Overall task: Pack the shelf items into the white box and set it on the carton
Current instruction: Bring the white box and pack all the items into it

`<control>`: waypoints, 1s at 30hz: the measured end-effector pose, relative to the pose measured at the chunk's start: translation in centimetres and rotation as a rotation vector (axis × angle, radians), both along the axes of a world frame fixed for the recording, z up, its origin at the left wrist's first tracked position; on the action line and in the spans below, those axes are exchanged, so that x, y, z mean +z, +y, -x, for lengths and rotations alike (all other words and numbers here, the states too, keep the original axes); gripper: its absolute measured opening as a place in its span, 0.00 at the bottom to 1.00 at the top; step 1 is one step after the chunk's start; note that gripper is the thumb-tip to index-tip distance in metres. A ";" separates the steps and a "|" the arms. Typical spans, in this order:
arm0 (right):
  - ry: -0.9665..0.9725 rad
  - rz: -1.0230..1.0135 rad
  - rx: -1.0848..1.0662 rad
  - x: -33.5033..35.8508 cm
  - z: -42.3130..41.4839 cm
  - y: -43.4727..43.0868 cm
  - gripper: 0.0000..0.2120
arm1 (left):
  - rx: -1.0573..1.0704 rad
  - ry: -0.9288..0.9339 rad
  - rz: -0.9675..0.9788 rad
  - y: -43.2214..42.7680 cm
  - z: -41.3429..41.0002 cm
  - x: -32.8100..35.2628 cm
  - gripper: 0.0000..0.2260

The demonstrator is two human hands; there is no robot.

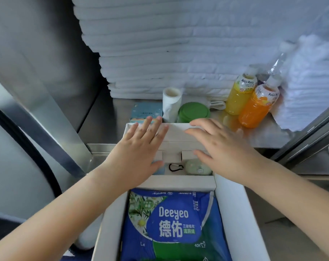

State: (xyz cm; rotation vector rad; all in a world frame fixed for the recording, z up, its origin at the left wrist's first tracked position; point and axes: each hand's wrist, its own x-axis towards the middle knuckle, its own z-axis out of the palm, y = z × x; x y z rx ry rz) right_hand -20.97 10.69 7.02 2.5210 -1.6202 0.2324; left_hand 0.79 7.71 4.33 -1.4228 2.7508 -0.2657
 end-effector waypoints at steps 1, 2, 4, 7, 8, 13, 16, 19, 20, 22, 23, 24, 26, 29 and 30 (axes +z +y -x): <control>-0.017 -0.006 -0.007 -0.1 0.1 -0.1 0.22 | 0.002 0.008 -0.006 -0.3 0.0 -0.1 0.36; -0.040 -0.022 -0.012 -0.3 0.2 -0.2 0.22 | 0.004 0.017 -0.019 -0.5 0.1 -0.2 0.36; -0.054 -0.084 -0.002 -0.5 0.4 -0.3 0.22 | 0.003 0.061 -0.044 -0.7 0.0 -0.3 0.35; -0.070 -0.111 0.056 -1.4 1.1 -0.7 0.23 | 0.010 0.085 -0.048 -0.4 -0.1 -0.3 0.34; -0.071 -0.115 0.067 -1.5 1.3 -0.8 0.23 | 0.017 0.081 -0.055 -0.3 -0.1 -0.4 0.35; -0.057 -0.127 0.095 -1.9 1.7 -1.1 0.24 | 0.036 0.109 -0.082 -0.2 0.0 0.1 0.34; -0.094 -0.149 0.115 -2.2 1.8 -1.1 0.24 | 0.042 0.092 -0.087 -0.1 0.0 0.4 0.33; -0.121 -0.158 0.130 -2.3 1.8 -1.1 0.24 | 0.048 0.083 -0.086 0.0 0.1 0.5 0.33; -0.133 -0.154 0.132 -2.3 1.8 -1.1 0.24 | 0.050 0.084 -0.086 0.0 0.1 0.5 0.32; -0.147 -0.139 0.130 -2.4 1.6 -1.2 0.23 | 0.052 0.084 -0.096 -0.2 -0.1 0.5 0.32; -0.155 -0.131 0.128 -2.4 1.5 -1.2 0.23 | 0.052 0.090 -0.103 -0.3 -0.1 0.5 0.31; -0.168 -0.126 0.124 -2.4 1.5 -1.2 0.23 | 0.052 0.101 -0.110 -0.4 -0.2 0.6 0.31; -0.200 -0.127 0.115 -2.3 1.4 -1.2 0.23 | 0.051 0.122 -0.111 -0.5 -0.2 0.6 0.31; -0.232 -0.121 0.113 -2.2 1.4 -1.2 0.23 | 0.049 0.143 -0.092 -0.4 -0.1 0.6 0.32; -0.238 -0.117 0.112 -2.3 1.5 -1.1 0.23 | 0.050 0.148 -0.091 -0.4 -0.1 0.6 0.32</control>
